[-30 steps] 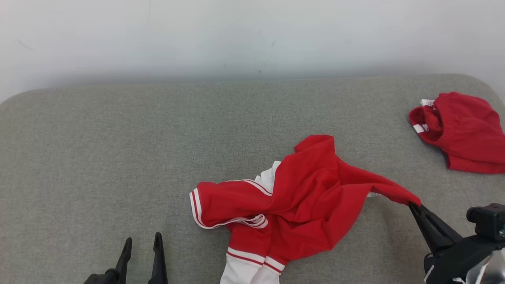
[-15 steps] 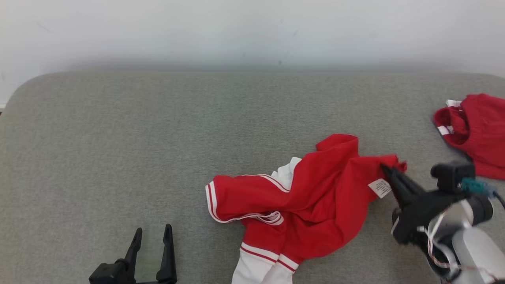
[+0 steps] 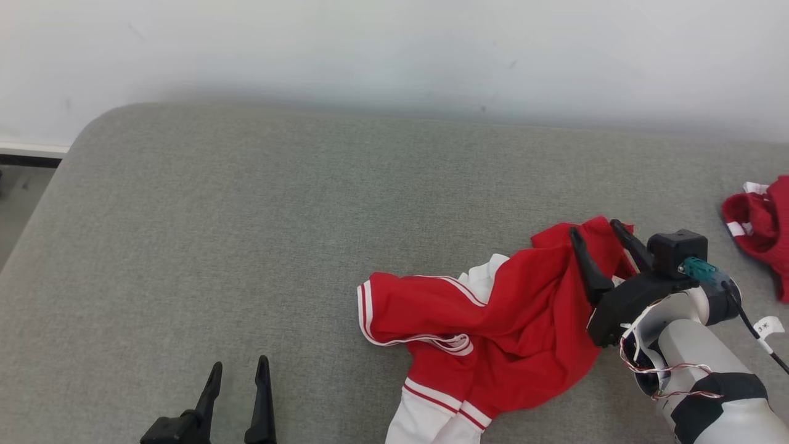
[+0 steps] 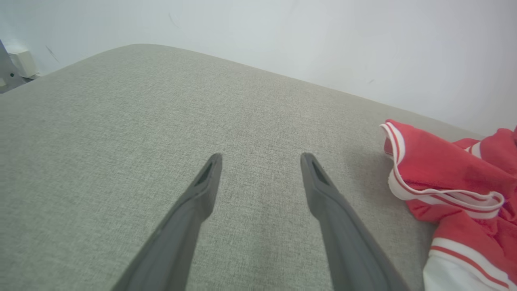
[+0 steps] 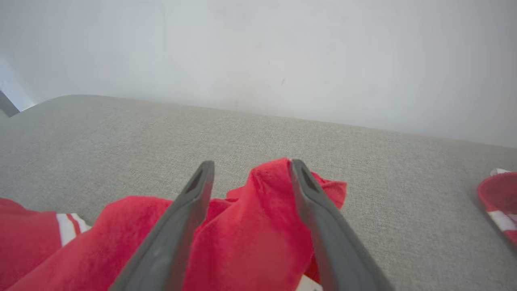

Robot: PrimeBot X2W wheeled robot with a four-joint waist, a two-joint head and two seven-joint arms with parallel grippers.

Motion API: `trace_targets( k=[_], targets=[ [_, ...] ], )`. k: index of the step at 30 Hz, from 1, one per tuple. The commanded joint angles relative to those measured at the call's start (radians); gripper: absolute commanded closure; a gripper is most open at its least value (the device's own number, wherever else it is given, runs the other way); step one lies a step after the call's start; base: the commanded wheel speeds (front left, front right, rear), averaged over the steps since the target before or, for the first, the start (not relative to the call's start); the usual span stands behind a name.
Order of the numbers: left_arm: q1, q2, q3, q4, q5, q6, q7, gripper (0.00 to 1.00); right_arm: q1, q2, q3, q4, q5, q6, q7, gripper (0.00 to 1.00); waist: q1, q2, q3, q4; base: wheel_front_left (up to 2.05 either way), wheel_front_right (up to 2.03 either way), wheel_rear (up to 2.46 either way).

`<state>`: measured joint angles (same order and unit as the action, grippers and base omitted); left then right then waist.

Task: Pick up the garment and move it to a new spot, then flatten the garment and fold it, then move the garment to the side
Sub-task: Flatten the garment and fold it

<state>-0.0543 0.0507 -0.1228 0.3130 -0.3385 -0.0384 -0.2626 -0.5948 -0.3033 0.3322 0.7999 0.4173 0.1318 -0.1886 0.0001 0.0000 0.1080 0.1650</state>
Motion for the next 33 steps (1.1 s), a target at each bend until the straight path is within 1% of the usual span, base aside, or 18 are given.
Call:
trace_targets(
  k=[1, 3, 8, 12, 16, 20, 25, 28, 29, 33],
  targets=[
    [0.014, -0.001, 0.003, -0.003, 0.009, -0.001, -0.003, 0.0, -0.003, -0.005, 0.007, 0.01, 0.02, -0.002, -0.018, 0.0, -0.0001, 0.0, -0.01, -0.023, 0.0, 0.0, 0.0],
    [0.017, -0.001, 0.015, -0.006, 0.017, -0.003, -0.003, 0.0, -0.002, -0.012, 0.022, 0.007, 0.053, -0.002, -0.043, 0.0, -0.0001, 0.0, -0.015, -0.041, 0.0, 0.0, 0.0],
    [0.02, -0.001, 0.014, -0.019, 0.031, -0.015, -0.003, 0.0, 0.065, -0.06, 0.023, -0.041, 0.104, -0.002, -0.073, 0.0, -0.0001, 0.0, -0.022, -0.068, 0.0, 0.0, 0.0],
    [0.041, -0.001, -0.02, -0.031, 0.051, -0.033, -0.003, 0.0, 0.151, -0.081, -0.051, -0.121, 0.12, -0.002, -0.077, 0.0, -0.0001, 0.0, -0.027, -0.078, 0.0, 0.0, 0.0],
    [0.07, -0.001, -0.084, -0.014, 0.079, -0.05, -0.003, 0.0, 0.267, -0.051, -0.15, -0.208, 0.099, -0.002, -0.077, 0.0, -0.0001, 0.0, -0.033, -0.085, 0.0, 0.0, 0.0],
    [0.096, 0.0, -0.145, 0.025, 0.112, -0.066, -0.003, 0.0, 0.35, -0.006, -0.218, -0.26, 0.06, -0.002, -0.077, 0.0, -0.0001, 0.0, -0.029, -0.093, 0.0, 0.0, 0.0],
    [0.11, 0.002, -0.218, 0.082, 0.171, -0.084, -0.003, 0.0, 0.396, 0.044, -0.281, -0.312, 0.029, -0.002, -0.077, 0.0, -0.0001, 0.0, -0.019, -0.1, 0.0, 0.0, 0.0],
    [0.108, 0.015, -0.278, 0.107, 0.205, -0.09, -0.003, 0.0, 0.424, 0.07, -0.322, -0.352, 0.009, -0.002, -0.077, 0.0, -0.0001, 0.0, -0.017, -0.105, 0.0, 0.0, 0.0],
    [0.108, 0.015, -0.278, 0.107, 0.205, -0.09, -0.003, 0.0, 0.424, 0.07, -0.322, -0.352, 0.009, -0.002, -0.077, 0.0, -0.0001, 0.0, -0.017, -0.105, 0.0, 0.0, 0.0],
    [0.106, 0.041, -0.339, 0.124, 0.248, -0.09, -0.003, 0.0, 0.468, 0.096, -0.35, -0.398, -0.021, -0.002, -0.077, 0.0, -0.0001, 0.0, -0.022, -0.112, 0.0, 0.0, 0.0]
  ],
)
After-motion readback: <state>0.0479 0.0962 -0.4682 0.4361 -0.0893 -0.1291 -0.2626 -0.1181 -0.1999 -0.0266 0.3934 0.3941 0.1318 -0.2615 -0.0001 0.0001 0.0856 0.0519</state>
